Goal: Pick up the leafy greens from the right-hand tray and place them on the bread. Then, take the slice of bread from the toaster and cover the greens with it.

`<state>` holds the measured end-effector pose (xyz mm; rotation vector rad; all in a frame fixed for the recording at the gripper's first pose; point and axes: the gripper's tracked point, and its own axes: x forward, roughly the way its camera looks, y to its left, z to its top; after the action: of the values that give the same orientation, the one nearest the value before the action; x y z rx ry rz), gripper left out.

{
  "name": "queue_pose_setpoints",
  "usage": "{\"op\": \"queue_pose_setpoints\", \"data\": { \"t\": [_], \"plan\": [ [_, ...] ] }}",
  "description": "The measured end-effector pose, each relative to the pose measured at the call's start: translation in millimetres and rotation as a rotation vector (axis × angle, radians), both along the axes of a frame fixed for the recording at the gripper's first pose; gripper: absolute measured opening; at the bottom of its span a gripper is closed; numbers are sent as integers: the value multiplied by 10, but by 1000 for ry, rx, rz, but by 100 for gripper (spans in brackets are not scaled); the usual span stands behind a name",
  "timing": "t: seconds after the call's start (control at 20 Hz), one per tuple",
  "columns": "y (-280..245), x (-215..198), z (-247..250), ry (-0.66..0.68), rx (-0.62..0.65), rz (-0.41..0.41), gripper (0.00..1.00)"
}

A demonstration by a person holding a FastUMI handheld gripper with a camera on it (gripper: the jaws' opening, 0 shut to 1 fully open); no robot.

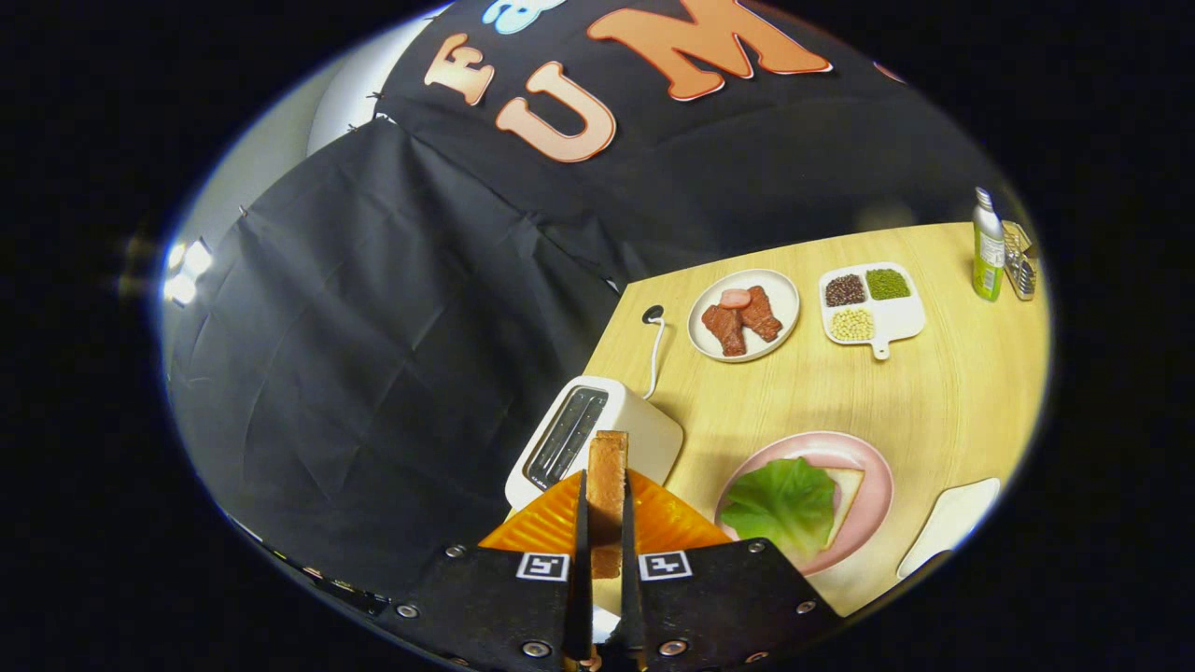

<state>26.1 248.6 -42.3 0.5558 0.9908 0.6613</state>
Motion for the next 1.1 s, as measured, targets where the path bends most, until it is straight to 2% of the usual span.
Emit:
{"op": "queue_pose_setpoints", "data": {
  "t": [0.45,1.1],
  "plan": [
    [-470,-88,-515,75,43,-58,13],
    [-676,-182,-1430,207,82,-55,13]
  ]
}}
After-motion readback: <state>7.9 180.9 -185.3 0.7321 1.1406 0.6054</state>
